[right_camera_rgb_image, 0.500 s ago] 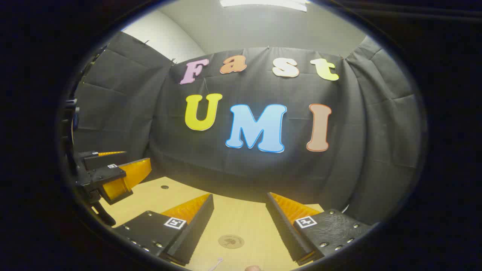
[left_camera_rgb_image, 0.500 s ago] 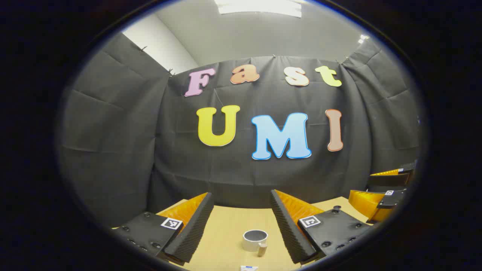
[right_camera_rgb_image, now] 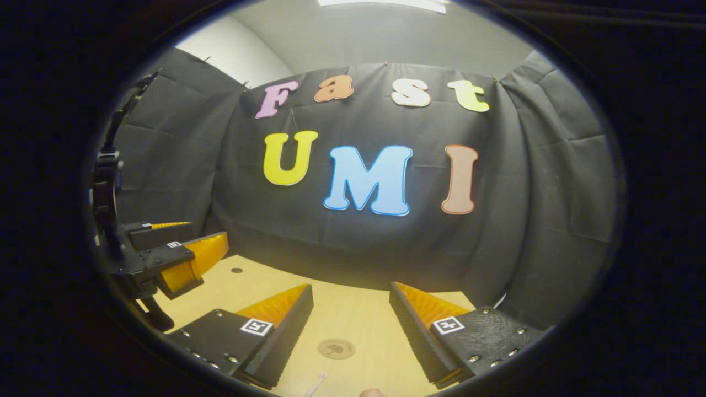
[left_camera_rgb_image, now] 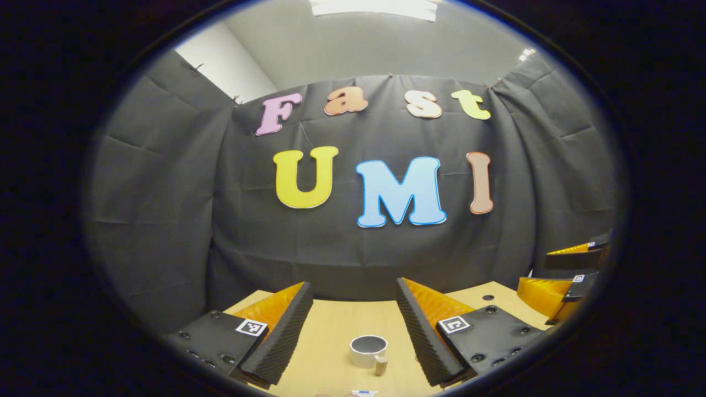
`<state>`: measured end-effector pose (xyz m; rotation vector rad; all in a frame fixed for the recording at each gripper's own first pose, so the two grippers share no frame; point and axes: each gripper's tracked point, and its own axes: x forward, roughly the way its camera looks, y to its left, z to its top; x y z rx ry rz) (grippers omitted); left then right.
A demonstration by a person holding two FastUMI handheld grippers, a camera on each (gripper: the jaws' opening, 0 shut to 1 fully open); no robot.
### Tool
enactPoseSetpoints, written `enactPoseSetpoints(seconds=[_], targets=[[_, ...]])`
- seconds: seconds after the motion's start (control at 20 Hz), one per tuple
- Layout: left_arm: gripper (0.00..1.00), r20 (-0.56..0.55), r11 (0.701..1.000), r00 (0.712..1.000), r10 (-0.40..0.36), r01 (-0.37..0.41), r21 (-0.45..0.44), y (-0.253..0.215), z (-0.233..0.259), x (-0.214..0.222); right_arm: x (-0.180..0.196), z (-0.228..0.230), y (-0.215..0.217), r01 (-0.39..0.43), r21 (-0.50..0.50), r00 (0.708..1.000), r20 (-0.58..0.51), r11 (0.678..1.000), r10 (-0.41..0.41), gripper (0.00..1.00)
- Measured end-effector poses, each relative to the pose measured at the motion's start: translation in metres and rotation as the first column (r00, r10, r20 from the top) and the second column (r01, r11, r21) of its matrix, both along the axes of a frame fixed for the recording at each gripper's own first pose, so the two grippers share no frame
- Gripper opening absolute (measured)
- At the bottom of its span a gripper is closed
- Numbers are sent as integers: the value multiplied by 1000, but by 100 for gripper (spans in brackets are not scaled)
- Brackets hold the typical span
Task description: Put the toothbrush and toothpaste on the desktop into the cup, then pick up the cup and place it on the coaster on the desktop.
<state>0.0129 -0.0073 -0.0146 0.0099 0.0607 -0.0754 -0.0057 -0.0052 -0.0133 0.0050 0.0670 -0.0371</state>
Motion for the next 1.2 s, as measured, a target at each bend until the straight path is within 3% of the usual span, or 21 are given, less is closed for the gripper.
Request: enactPoseSetpoints(seconds=[0.4, 0.6, 0.75, 0.9, 1.2], targets=[[96, -147, 997, 986, -81, 81, -7, -8, -40, 10, -5, -32, 4, 20, 14, 992, -123, 1000, -18, 90], [96, -264, 991, 956, -127, 133, 4, -10, -76, 1, -6, -73, 17, 7, 40, 962, -273, 999, 4, 90], [96, -392, 987, 908, -149, 163, 3, -20, -122, -18, -14, -117, 29, 2, 80, 901, -433, 997, 32, 90], [96, -523, 986, 840, -145, 166, -7, -14, -163, -31, -27, -152, 41, 5, 113, 825, -562, 994, 59, 90], [97, -738, 987, 664, -122, 160, -19, -5, -227, -40, -45, -204, 58, 40, 171, 675, -731, 984, 100, 90]])
